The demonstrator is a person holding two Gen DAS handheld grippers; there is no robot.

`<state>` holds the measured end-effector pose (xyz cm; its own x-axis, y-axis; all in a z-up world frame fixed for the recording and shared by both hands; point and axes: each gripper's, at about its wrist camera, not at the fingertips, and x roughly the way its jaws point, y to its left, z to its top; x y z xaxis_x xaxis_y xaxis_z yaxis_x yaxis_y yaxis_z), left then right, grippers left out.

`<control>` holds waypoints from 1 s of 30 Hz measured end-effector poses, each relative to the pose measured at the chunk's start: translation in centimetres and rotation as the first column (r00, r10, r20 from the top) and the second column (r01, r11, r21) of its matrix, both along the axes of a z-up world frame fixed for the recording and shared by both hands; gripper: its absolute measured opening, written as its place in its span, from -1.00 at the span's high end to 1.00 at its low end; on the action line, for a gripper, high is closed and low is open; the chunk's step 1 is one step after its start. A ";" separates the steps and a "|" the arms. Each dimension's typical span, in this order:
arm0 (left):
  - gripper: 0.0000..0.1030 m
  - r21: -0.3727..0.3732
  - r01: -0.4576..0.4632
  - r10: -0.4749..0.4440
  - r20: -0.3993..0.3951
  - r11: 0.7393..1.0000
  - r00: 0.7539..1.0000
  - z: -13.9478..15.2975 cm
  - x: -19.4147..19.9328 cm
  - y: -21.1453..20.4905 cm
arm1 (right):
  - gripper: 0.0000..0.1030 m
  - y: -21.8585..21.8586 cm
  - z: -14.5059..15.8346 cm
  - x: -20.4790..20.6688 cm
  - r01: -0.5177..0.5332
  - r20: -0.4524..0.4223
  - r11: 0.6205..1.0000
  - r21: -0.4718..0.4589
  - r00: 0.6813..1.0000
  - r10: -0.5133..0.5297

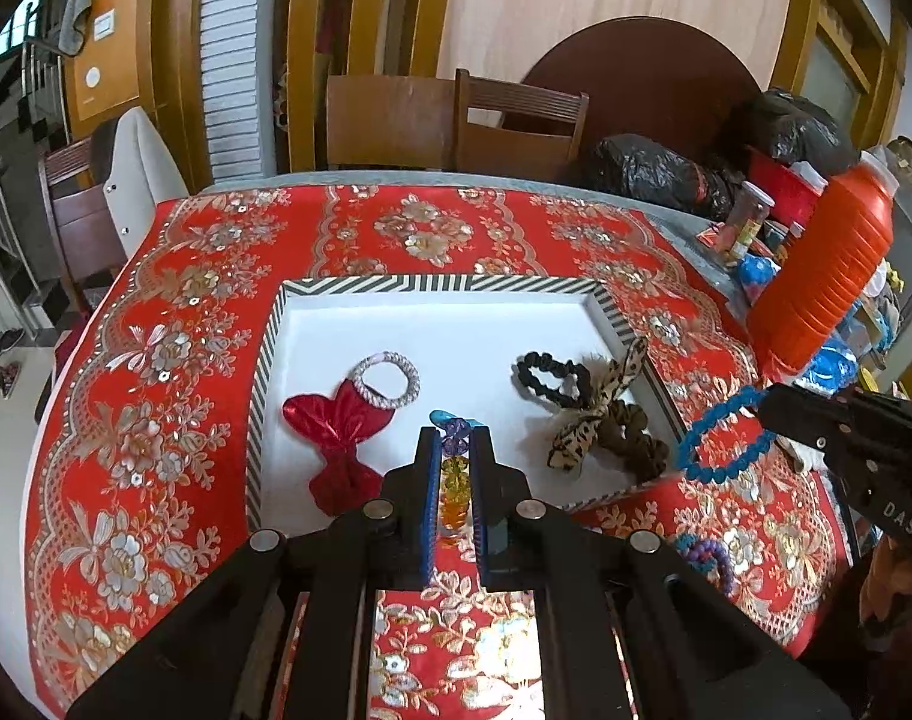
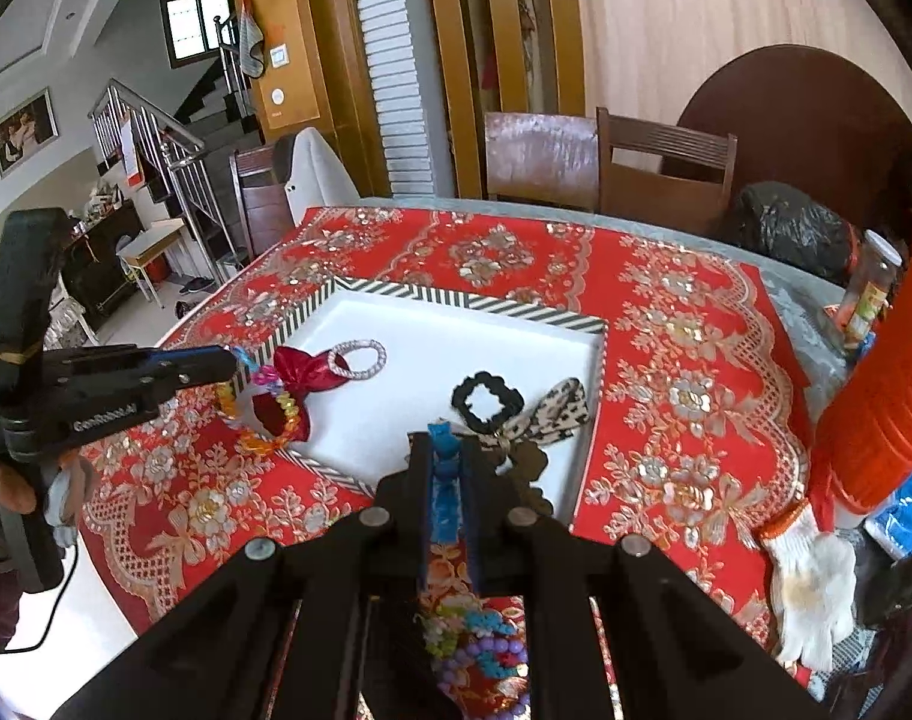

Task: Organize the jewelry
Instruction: 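Carry both beaded bracelets over the tray toward the other jewelry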

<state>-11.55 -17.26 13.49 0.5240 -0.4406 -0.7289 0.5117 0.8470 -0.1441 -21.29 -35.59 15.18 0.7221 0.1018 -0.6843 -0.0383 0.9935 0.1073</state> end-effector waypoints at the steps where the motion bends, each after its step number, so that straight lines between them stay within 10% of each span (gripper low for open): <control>1: 0.84 0.003 -0.003 0.003 0.000 1.000 1.000 0.0 0.2 -0.1 | 0.83 0.1 0.0 0.3 -0.003 -0.003 1.000 -0.002 1.000 0.003; 30: 0.84 0.032 -0.006 0.007 -0.050 0.999 0.999 -3.2 4.2 -4.0 | 0.83 -1.5 -2.4 9.6 0.052 -0.093 0.999 -0.013 0.994 -0.053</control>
